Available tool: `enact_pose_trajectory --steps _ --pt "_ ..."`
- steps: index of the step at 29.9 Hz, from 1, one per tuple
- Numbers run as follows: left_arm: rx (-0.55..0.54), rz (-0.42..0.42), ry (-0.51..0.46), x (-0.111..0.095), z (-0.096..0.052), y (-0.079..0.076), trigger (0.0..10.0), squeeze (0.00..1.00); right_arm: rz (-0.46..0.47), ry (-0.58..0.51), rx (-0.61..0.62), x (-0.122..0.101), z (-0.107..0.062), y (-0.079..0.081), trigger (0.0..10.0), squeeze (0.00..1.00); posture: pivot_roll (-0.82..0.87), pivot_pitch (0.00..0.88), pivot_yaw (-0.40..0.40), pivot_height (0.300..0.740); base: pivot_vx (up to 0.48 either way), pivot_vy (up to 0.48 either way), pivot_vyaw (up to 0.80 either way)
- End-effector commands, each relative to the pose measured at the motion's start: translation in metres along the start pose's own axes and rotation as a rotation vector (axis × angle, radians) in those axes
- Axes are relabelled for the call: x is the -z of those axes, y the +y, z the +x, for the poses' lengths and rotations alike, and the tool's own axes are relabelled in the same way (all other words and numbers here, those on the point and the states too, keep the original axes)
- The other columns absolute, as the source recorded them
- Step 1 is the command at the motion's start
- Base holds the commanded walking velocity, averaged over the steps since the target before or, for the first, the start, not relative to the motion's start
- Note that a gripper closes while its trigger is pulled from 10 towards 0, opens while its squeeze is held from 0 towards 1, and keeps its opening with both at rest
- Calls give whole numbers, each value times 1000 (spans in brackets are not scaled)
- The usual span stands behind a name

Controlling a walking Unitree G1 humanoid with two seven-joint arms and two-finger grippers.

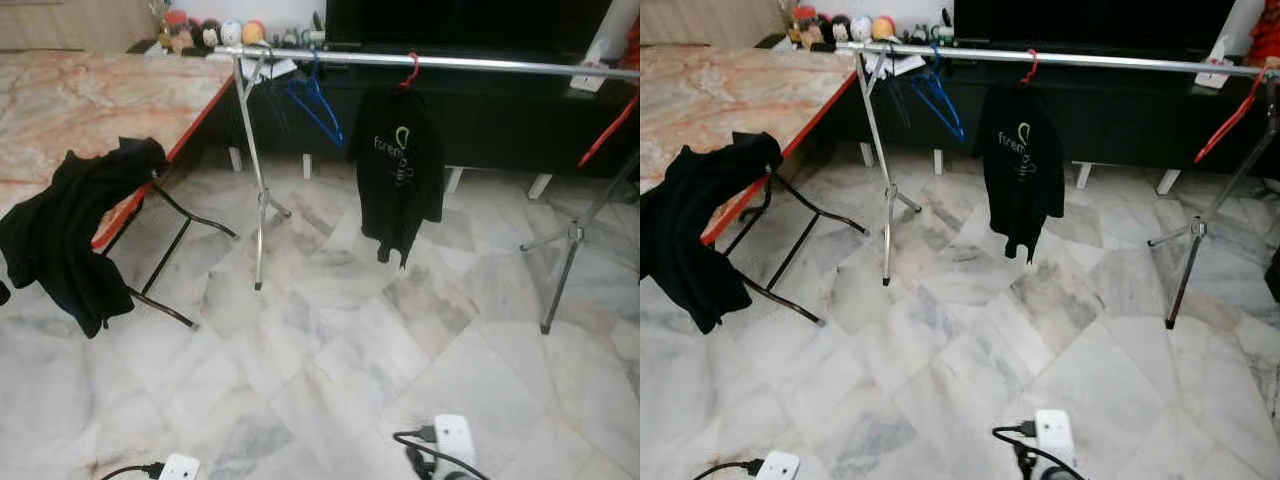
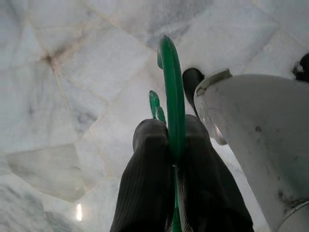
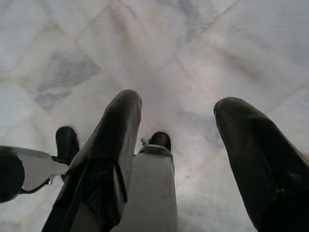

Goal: Hang hanger

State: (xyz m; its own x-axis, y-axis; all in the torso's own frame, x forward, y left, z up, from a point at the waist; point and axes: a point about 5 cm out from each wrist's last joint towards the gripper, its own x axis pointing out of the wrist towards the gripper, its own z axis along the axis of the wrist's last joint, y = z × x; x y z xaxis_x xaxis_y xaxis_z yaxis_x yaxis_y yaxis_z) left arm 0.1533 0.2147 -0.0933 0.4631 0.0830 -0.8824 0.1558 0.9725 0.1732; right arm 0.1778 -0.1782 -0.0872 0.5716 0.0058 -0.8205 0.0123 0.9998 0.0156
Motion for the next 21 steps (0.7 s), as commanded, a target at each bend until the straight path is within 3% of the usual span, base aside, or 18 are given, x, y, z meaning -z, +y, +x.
enact_pose_trajectory --steps 1,12,21 --pt "11 6 26 8 -1 -6 10000 0 4 1 16 0 0 -5 10000 0 -67 60 29 740 0 -255 0" --pt "17 5 16 1 1 -11 10000 0 10 7 29 0 0 -6 10000 0 -68 64 28 740 0 -256 0" --pt "23 6 -1 -11 3 -21 10000 0 9 10 29 0 0 -5 10000 0 -63 66 29 740 0 -255 -617"
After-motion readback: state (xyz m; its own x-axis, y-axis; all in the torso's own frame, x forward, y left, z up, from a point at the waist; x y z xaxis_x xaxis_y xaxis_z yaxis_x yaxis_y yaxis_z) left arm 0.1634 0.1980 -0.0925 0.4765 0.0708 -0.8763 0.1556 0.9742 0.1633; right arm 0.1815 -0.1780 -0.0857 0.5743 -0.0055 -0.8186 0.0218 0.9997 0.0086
